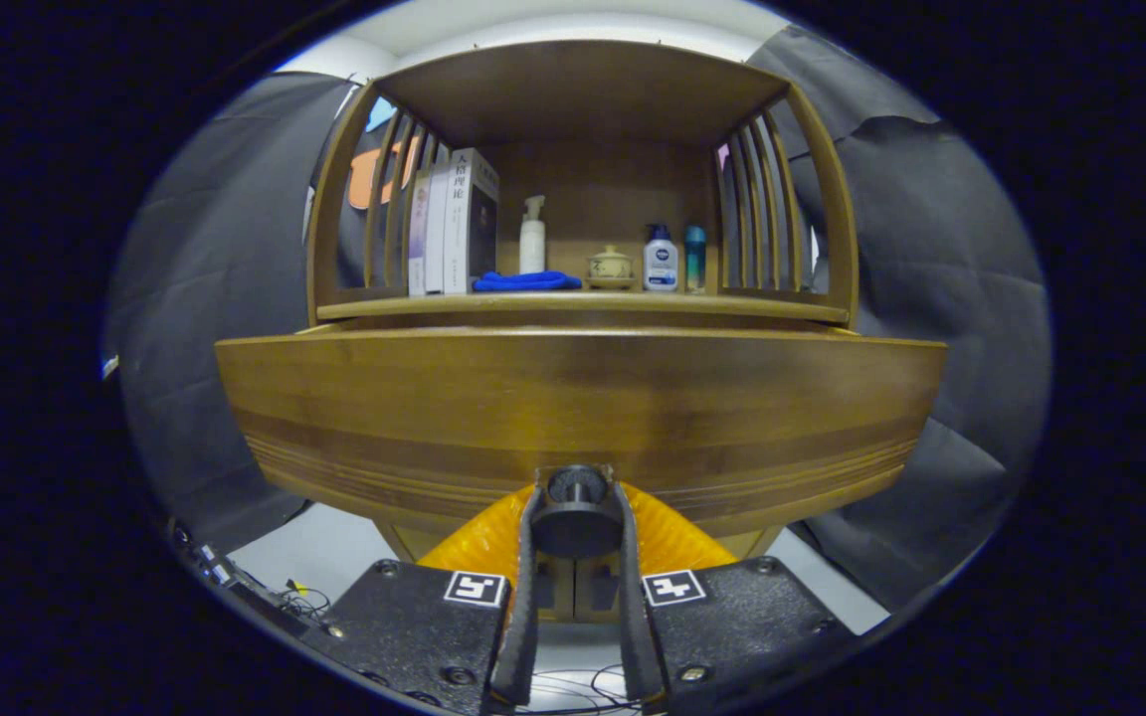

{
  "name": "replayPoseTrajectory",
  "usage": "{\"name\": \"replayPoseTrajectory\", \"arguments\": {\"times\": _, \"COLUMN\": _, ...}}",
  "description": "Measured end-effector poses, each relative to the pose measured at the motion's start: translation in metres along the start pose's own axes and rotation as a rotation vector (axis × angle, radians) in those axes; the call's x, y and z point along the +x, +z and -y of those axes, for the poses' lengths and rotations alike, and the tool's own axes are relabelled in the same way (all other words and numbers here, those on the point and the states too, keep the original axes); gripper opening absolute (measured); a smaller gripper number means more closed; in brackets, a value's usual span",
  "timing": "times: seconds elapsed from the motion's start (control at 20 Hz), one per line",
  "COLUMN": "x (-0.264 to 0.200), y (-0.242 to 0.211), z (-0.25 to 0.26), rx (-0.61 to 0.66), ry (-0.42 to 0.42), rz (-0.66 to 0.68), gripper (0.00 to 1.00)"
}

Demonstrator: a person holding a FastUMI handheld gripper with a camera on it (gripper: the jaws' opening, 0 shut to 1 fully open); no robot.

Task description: Pull open the drawer, take out the items inside it, and place them on the countertop above the cabinet.

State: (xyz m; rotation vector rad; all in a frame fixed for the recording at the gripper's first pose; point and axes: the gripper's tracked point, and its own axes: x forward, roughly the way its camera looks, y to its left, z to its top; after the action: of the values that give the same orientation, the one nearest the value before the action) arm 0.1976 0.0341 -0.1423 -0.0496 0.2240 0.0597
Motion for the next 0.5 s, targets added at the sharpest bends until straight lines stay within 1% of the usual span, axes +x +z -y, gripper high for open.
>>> {"name": "replayPoseTrajectory", "arguments": {"times": 0.1, "x": 0.0064, "y": -0.0016, "z": -0.0001, "rx": 0.001, "ry": 0.001, "rz": -0.007, "gripper": 0.37}}
{"name": "replayPoseTrajectory", "arguments": {"times": 0.5, "x": 0.0049, "y": -0.0019, "z": -0.0029, "rx": 0.028, "ry": 0.027, "rz": -0.023, "gripper": 0.37}}
